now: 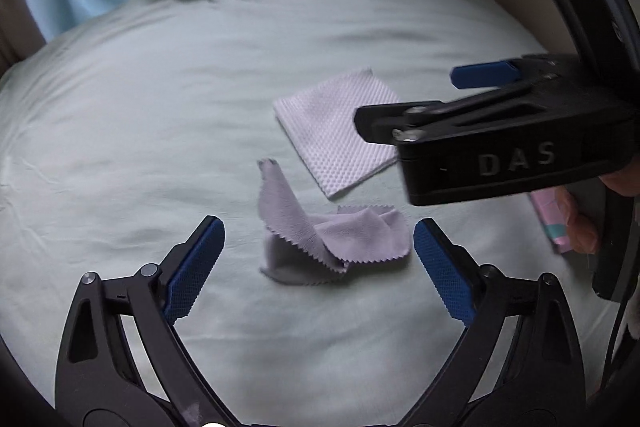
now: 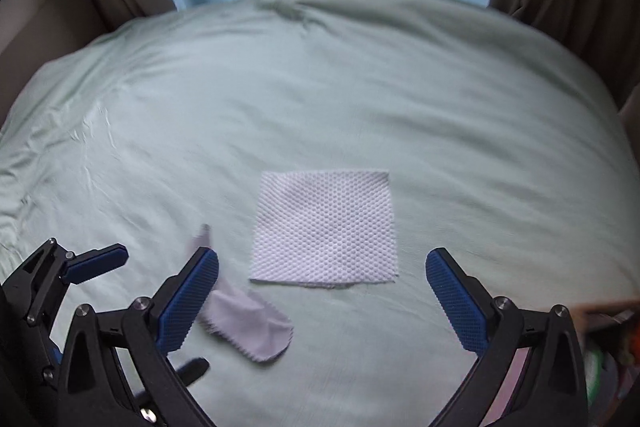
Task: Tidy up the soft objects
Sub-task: 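Grasp the grey cloth with the left tool while the right tool grasps the white cloth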
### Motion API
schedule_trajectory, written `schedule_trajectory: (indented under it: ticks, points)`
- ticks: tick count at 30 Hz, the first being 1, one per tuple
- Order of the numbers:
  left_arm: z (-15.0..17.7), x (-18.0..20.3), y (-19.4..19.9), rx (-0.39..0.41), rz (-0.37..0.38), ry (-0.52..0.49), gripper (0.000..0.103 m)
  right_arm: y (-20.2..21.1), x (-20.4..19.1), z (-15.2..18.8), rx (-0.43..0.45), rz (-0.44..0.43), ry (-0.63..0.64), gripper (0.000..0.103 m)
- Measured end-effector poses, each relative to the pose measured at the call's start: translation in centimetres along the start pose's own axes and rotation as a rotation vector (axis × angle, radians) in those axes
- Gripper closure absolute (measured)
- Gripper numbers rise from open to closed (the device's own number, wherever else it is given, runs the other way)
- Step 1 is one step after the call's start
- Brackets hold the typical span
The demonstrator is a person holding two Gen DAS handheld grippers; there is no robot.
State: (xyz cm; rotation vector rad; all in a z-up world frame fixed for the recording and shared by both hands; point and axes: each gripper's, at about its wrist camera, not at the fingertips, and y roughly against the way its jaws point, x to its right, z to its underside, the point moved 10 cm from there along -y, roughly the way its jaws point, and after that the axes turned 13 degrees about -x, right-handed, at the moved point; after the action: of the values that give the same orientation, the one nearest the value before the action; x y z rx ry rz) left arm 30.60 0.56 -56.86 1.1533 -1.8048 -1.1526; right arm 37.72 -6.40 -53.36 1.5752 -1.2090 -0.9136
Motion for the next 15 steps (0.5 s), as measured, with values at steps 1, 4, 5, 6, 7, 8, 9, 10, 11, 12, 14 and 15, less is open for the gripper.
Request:
schedule_trajectory:
  ticks: [1, 4, 5, 6, 7, 8, 9, 10, 11, 12, 14, 15]
  points:
    - [0.0, 0.1, -0.7, -0.004, 0.003, 0.002, 0.008, -0.9, 0.3, -0.1, -0.007, 0.001, 0.005, 0.000]
    - [0.2, 0.4, -2.6, -0.018, 0.020, 0.008, 0.008, -3.3, 1.0, -0.2, -0.029, 0.012, 0.019, 0.000]
    - [0.4, 0.7, -3.1, -0.028, 0.029, 0.005, 0.008, -3.8, 1.2, -0.2, -0.035, 0.015, 0.021, 0.000]
    - [0.6, 0.9, -3.7, -0.038, 0.029, 0.002, 0.009, -4.6, 1.4, -0.1, -0.044, 0.014, 0.021, 0.000]
    - [0.7, 1.1, -4.2, -0.046, 0.026, 0.000, 0.011, -4.9, 1.5, -0.1, -0.048, 0.013, 0.021, 0.000]
    - [0.9, 1.4, -4.7, -0.055, 0.027, -0.004, 0.015, -5.4, 1.6, 0.0, -0.052, 0.009, 0.022, 0.000]
    - [1.0, 1.6, -5.0, -0.055, 0.014, -0.010, 0.016, -5.7, 1.6, 0.0, -0.053, 0.003, 0.024, 0.000]
    - [1.0, 1.8, -5.1, -0.047, -0.002, -0.020, 0.016, -6.0, 1.6, 0.1, -0.053, -0.001, 0.028, 0.000]
    - [1.1, 1.8, -4.9, -0.043, -0.007, -0.025, 0.017, -6.1, 1.4, 0.1, -0.050, 0.002, 0.036, 0.000]
    - [1.1, 1.8, -4.8, -0.041, -0.011, -0.028, 0.020, -6.2, 1.2, 0.1, -0.041, 0.009, 0.054, 0.000]
    - [1.0, 1.9, -4.8, -0.032, -0.013, -0.033, 0.028, -6.1, 0.4, -0.1, -0.026, -0.001, 0.090, 0.002]
    - [1.0, 1.8, -4.7, -0.029, -0.014, -0.037, 0.036, -6.0, -0.2, -0.1, -0.021, -0.005, 0.113, 0.005]
